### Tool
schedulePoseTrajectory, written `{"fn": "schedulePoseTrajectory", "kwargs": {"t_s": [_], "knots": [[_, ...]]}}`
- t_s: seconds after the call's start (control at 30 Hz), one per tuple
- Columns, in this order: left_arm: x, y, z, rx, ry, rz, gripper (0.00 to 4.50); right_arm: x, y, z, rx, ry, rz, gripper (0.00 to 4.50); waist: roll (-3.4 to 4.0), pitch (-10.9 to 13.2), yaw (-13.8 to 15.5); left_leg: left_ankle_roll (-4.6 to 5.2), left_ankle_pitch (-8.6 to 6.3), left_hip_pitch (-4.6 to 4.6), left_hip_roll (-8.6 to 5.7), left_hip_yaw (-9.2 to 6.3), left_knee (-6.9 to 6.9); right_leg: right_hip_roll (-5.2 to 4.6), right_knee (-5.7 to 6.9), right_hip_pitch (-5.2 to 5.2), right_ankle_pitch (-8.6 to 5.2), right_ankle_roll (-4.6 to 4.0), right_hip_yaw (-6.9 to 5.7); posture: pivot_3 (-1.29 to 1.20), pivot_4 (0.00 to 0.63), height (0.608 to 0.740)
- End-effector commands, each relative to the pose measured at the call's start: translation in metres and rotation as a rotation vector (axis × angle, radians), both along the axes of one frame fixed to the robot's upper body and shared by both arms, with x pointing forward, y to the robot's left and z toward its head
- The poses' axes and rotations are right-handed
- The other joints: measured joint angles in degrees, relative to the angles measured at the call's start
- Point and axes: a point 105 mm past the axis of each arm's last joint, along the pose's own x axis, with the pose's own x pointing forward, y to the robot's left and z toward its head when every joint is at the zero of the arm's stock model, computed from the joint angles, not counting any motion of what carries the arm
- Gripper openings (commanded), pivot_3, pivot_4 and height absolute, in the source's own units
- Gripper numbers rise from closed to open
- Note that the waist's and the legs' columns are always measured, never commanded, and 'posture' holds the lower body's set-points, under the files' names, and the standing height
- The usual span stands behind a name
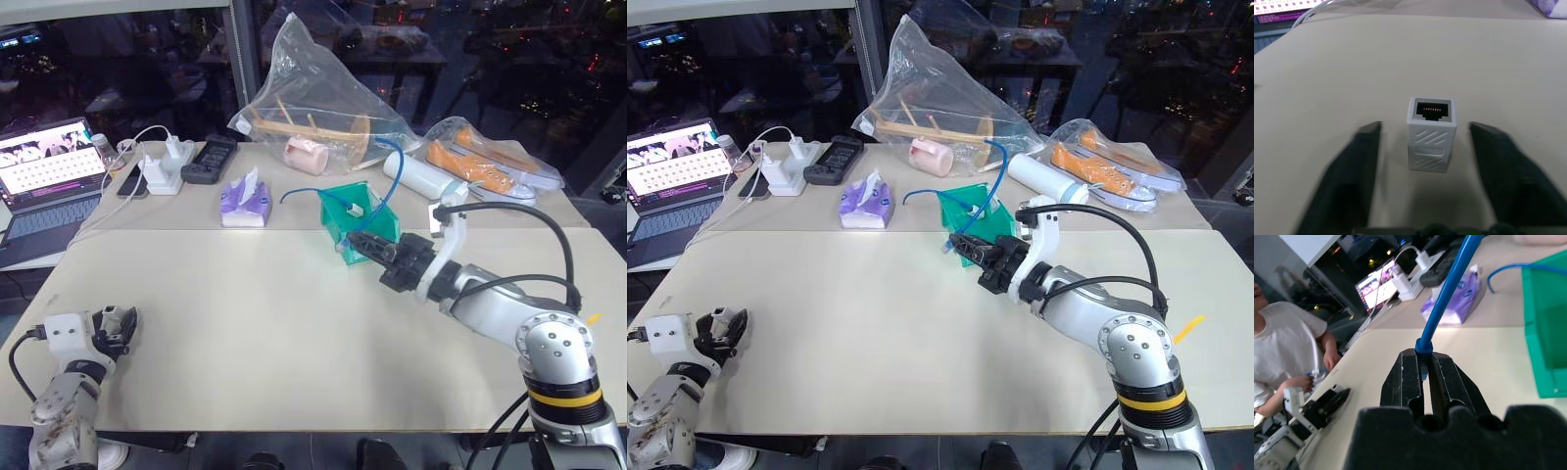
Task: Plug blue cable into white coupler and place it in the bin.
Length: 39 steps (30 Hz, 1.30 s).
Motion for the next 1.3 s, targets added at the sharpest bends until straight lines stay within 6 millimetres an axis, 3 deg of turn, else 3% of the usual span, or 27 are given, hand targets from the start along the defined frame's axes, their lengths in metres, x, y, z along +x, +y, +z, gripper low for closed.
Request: {"fn": "schedulePoseTrajectory", "kwargs": {"t_s": [0.03, 0.1, 0.17, 0.3, 0.33, 0.4, 0.5, 0.67, 0.93, 1.3], "knots": [[0.005, -0.015, 0.019, 0.024, -0.035, -0.072, 0.95, -0.004, -0.005, 0.010, 0.011, -0.043, -0.019, 0.00, 0.00, 0.0, 0.0, 0.00, 0.00, -0.01, 0.00, 0.00, 0.00, 0.00, 0.00, 0.00, 0.00, 0.00, 0.00, 0.00, 0.150, 0.740], [0.014, -0.029, 0.030, 0.084, -0.042, -0.161, 0.62, -0.004, -0.005, 0.010, 0.009, -0.045, -0.025, 0.00, 0.00, 0.0, 0.1, 0.00, 0.00, -0.02, 0.00, 0.00, 0.00, 0.00, 0.00, -0.02, 0.00, 0.00, 0.00, 0.00, 0.150, 0.740], [0.033, -0.064, 0.048, 0.132, -0.057, -0.339, 0.62, -0.003, -0.007, 0.010, 0.010, -0.053, -0.042, 0.00, -0.02, 0.0, 0.3, -0.01, 0.00, -0.02, 0.00, -0.01, 0.00, 0.00, 0.00, -0.02, 0.00, 0.00, -0.01, 0.00, 0.150, 0.740], [0.056, -0.169, 0.085, 0.159, -0.073, -0.826, 0.62, -0.001, -0.013, 0.008, 0.029, -0.064, -0.099, 0.00, -0.05, 0.0, 1.2, -0.06, 0.04, -0.08, 0.00, -0.07, 0.07, 0.00, -0.01, 0.07, 0.05, 0.01, -0.11, 0.00, 0.150, 0.740], [0.057, -0.182, 0.087, 0.164, -0.065, -0.891, 0.62, -0.001, -0.014, 0.007, 0.031, -0.063, -0.107, 0.00, -0.05, 0.0, 1.1, -0.06, 0.04, -0.08, -0.01, -0.08, 0.08, 0.00, -0.01, 0.10, 0.08, 0.03, -0.12, 0.00, 0.150, 0.740], [0.062, -0.205, 0.083, 0.283, -0.023, -0.983, 0.62, -0.001, -0.016, 0.003, 0.042, -0.058, -0.136, 0.00, -0.02, 0.0, 0.3, -0.06, 0.04, -0.08, -0.01, -0.06, 0.05, -0.01, 0.02, 0.14, 0.17, 0.07, -0.09, 0.00, 0.150, 0.740], [0.064, -0.240, 0.079, 0.327, 0.020, -1.112, 0.62, -0.002, -0.020, -0.003, 0.050, -0.049, -0.187, 0.00, 0.00, 0.0, -1.7, -0.02, 0.01, -0.04, -0.01, 0.05, -0.05, 0.00, 0.00, 0.01, 0.17, 0.06, -0.09, 0.00, 0.150, 0.740], [0.049, -0.300, 0.066, 0.296, 0.097, -1.335, 0.62, 0.003, -0.028, -0.023, 0.049, 0.015, -0.319, 0.00, 0.00, 0.0, -1.7, 0.00, 0.00, -0.13, -0.02, 0.06, -0.05, -0.01, -0.05, -0.10, 0.17, 0.06, -0.10, 0.00, 0.150, 0.740], [0.029, -0.337, 0.041, 0.262, 0.267, -1.438, 0.62, -0.009, -0.024, -0.065, 0.004, 0.180, -0.350, 0.00, 0.02, 0.0, -1.4, 0.19, -0.10, -0.08, -0.03, 0.04, -0.02, -0.01, -0.01, -0.06, 0.17, 0.06, -0.09, 0.00, 0.150, 0.740], [0.029, -0.343, 0.036, 0.245, 0.313, -1.408, 0.62, -0.027, -0.013, -0.082, -0.006, 0.281, -0.259, 0.00, 0.02, 0.0, -1.3, 0.19, -0.10, -0.05, -0.04, 0.04, 0.00, -0.01, -0.02, -0.03, 0.17, 0.06, -0.09, 0.00, 0.150, 0.740]]}}
